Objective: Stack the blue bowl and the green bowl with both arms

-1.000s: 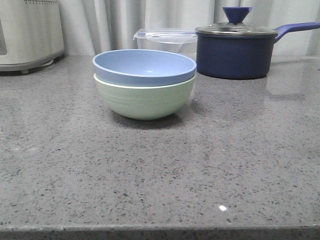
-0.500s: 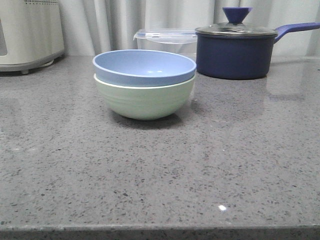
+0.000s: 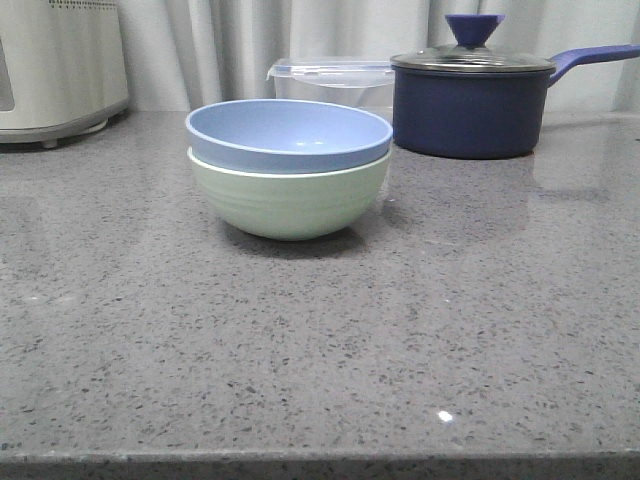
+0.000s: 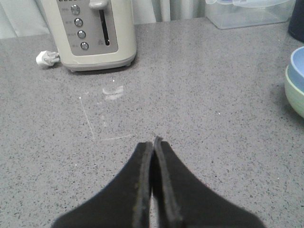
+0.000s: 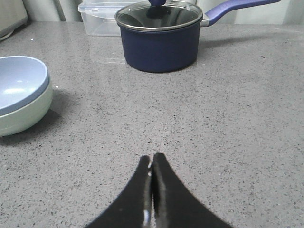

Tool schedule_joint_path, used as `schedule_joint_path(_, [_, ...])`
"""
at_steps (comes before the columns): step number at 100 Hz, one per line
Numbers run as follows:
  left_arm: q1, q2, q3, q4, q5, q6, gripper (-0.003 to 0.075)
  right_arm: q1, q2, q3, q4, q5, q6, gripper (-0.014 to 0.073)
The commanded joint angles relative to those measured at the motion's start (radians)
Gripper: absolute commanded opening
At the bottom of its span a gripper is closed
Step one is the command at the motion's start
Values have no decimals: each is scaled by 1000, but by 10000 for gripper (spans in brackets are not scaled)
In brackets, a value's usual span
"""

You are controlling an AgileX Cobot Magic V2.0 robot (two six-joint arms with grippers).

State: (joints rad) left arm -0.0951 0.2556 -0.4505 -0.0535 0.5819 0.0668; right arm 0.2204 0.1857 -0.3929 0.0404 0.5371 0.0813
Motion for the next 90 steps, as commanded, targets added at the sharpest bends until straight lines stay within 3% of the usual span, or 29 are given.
schedule_joint_path(1, [-1,7,-25,-2,-90,5,-20,-5,7,-27,-14,-76,2,-80])
schedule_joint_path(76, [-1,9,-25,-2,-90,5,-20,-5,7,-27,-14,-76,2,-80])
schedule_joint_path(90, [-1,9,-25,81,-86,5,-20,-5,7,-27,-14,-76,2,-80])
